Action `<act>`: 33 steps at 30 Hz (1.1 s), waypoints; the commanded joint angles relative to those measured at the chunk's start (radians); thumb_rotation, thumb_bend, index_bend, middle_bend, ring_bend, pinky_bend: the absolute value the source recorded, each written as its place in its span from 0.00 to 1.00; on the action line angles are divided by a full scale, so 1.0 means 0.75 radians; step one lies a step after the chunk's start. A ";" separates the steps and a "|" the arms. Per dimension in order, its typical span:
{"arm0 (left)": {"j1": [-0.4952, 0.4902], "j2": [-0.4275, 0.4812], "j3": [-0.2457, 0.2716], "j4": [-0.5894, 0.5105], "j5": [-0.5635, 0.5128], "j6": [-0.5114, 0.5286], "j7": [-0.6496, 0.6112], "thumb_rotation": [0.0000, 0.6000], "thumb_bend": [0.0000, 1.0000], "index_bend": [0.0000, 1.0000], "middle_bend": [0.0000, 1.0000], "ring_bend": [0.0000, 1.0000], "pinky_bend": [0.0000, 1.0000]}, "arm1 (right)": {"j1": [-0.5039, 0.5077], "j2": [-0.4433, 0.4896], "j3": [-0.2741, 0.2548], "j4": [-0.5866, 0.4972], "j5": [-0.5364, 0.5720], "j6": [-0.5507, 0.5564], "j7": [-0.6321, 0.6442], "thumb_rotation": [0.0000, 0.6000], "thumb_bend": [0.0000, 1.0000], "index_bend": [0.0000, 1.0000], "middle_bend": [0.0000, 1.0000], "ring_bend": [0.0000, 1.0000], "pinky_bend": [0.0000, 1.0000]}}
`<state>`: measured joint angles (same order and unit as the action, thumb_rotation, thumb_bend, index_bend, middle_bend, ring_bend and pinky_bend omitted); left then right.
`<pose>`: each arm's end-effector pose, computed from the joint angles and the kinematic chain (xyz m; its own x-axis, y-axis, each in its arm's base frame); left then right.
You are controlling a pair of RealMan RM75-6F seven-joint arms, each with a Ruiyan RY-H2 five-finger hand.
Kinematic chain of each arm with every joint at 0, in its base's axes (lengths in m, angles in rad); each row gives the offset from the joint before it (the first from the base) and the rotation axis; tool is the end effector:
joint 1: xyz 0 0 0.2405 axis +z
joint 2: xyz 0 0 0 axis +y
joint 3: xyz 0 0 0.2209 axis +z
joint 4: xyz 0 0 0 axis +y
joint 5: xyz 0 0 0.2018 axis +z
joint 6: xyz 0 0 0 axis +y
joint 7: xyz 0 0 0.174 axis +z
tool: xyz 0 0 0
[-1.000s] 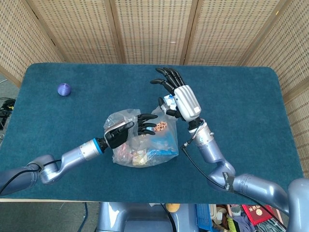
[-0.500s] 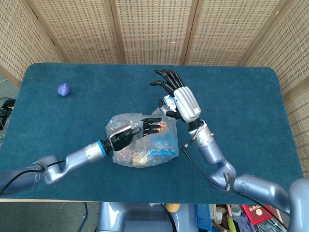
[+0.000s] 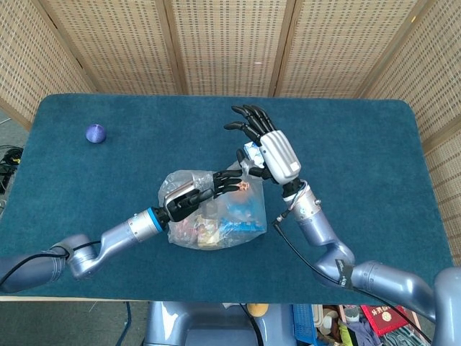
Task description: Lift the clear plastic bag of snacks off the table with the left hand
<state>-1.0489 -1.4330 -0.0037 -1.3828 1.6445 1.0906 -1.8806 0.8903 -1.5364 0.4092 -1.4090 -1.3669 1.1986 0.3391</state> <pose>-0.0144 0.3358 0.0004 -0.5573 0.8287 0.0509 0.4036 0.2168 0.8889 0.0026 -0.3903 0.0788 -0.2318 -0.0894 0.9686 -0.7660 -0.5970 -0.2384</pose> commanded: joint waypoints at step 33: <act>-0.042 -0.055 -0.101 -0.022 -0.055 -0.103 0.069 0.46 0.33 0.12 0.00 0.02 0.03 | 0.015 0.011 -0.006 -0.007 -0.014 -0.012 -0.007 1.00 0.65 0.26 0.11 0.00 0.00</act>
<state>-1.0799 -1.4743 -0.0791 -1.3991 1.6030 1.0135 -1.8290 0.9018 -1.5283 0.4045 -1.4148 -1.3774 1.1894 0.3337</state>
